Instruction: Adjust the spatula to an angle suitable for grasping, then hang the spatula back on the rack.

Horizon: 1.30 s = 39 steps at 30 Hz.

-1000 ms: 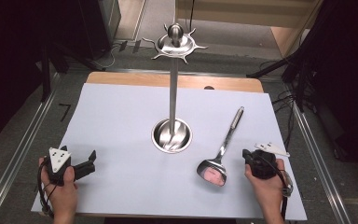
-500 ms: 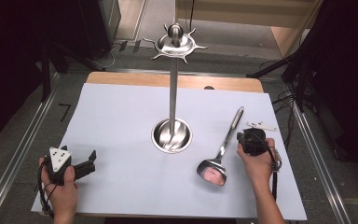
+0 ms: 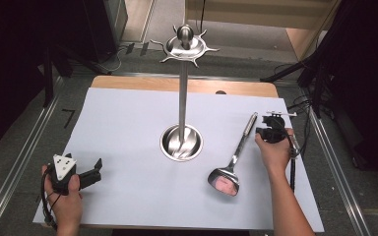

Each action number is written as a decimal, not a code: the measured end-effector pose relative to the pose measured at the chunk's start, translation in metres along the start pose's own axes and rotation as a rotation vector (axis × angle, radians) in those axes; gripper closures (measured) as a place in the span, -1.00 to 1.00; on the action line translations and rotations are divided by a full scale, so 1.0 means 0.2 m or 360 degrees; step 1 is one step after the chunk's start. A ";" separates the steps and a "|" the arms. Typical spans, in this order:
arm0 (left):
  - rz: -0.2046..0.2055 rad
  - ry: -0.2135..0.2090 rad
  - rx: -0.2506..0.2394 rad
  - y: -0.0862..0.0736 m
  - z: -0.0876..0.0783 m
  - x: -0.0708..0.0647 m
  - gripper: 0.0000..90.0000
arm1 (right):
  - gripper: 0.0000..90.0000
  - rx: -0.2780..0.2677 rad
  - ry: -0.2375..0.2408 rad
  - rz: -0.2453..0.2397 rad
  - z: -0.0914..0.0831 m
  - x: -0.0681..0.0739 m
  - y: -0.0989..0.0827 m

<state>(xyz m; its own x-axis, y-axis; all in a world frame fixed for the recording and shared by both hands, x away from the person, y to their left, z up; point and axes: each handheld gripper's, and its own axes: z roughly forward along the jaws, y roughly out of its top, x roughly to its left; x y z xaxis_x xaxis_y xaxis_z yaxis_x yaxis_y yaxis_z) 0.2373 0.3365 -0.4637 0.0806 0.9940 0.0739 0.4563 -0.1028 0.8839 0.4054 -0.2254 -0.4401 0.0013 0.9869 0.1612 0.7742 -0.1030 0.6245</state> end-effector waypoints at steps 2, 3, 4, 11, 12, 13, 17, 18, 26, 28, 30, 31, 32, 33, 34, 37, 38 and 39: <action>-0.0003 0.0002 0.0009 0.00 0.00 0.00 -0.93 | 1.00 0.0014 0.0014 0.0026 0.00 0.00 0.02; 0.0000 0.0002 0.0018 0.00 0.00 0.00 -0.93 | 1.00 0.0052 0.0003 0.0041 0.01 0.00 0.05; 0.0000 0.0002 0.0025 0.00 0.01 0.00 -0.93 | 1.00 0.0072 0.0001 0.0059 0.02 0.00 0.06; 0.0010 0.0002 0.0003 0.00 0.00 0.00 -0.93 | 1.00 0.0136 -0.0099 0.0056 0.06 0.01 0.11; 0.0000 0.0000 0.0009 0.00 0.00 0.00 -0.93 | 1.00 0.0144 -0.0128 0.0061 0.08 0.01 0.12; 0.0000 0.0000 0.0009 0.00 0.00 0.00 -0.93 | 1.00 0.0149 -0.0122 0.0075 0.09 0.01 0.13; 0.0026 0.0010 0.0017 0.00 0.00 -0.01 -0.93 | 1.00 0.0173 -0.0171 0.0116 0.14 0.00 0.13; 0.0026 0.0010 0.0017 0.00 0.00 -0.01 -0.92 | 1.00 0.0179 -0.0186 0.0118 0.15 -0.01 0.13; 0.0044 0.0014 0.0025 0.00 0.01 -0.01 -0.92 | 1.00 0.0208 -0.0140 0.0160 0.21 -0.03 0.12; 0.0050 0.0013 0.0034 0.00 0.01 -0.01 -0.92 | 1.00 0.0198 -0.0119 0.0142 0.23 -0.02 0.12; 0.0051 0.0014 0.0034 0.00 0.01 -0.02 -0.92 | 1.00 0.0195 -0.0097 0.0139 0.24 0.00 0.12; 0.0052 0.0013 0.0034 0.00 0.01 -0.02 -0.92 | 1.00 0.0192 -0.0111 0.0126 0.24 0.00 0.12; 0.0052 0.0014 0.0023 0.00 0.01 -0.02 -0.92 | 1.00 0.0199 -0.0118 0.0113 0.24 0.01 0.12; 0.0052 0.0014 0.0023 0.00 0.01 -0.02 -0.92 | 1.00 0.0202 -0.0114 0.0088 0.25 0.02 0.13; 0.0054 0.0012 0.0025 0.00 0.01 -0.02 -0.92 | 1.00 0.0216 -0.0087 0.0091 0.25 0.03 0.13; 0.0049 0.0010 0.0021 0.00 0.01 -0.02 -0.92 | 1.00 0.0220 -0.0030 0.0036 0.25 0.06 0.14; 0.0047 0.0008 0.0018 0.00 0.00 -0.01 -0.92 | 1.00 0.0228 -0.0014 0.0008 0.25 0.08 0.14; 0.0044 0.0008 0.0018 0.00 0.00 -0.01 -0.91 | 1.00 0.0232 -0.0011 -0.0026 0.26 0.12 0.14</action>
<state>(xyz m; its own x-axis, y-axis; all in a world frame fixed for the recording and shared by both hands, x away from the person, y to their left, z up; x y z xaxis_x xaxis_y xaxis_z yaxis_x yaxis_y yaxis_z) 0.2381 0.3336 -0.4640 0.0890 0.9910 0.1003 0.4638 -0.1303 0.8763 0.4605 -0.1980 -0.4587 -0.0082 0.9892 0.1463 0.8579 -0.0683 0.5093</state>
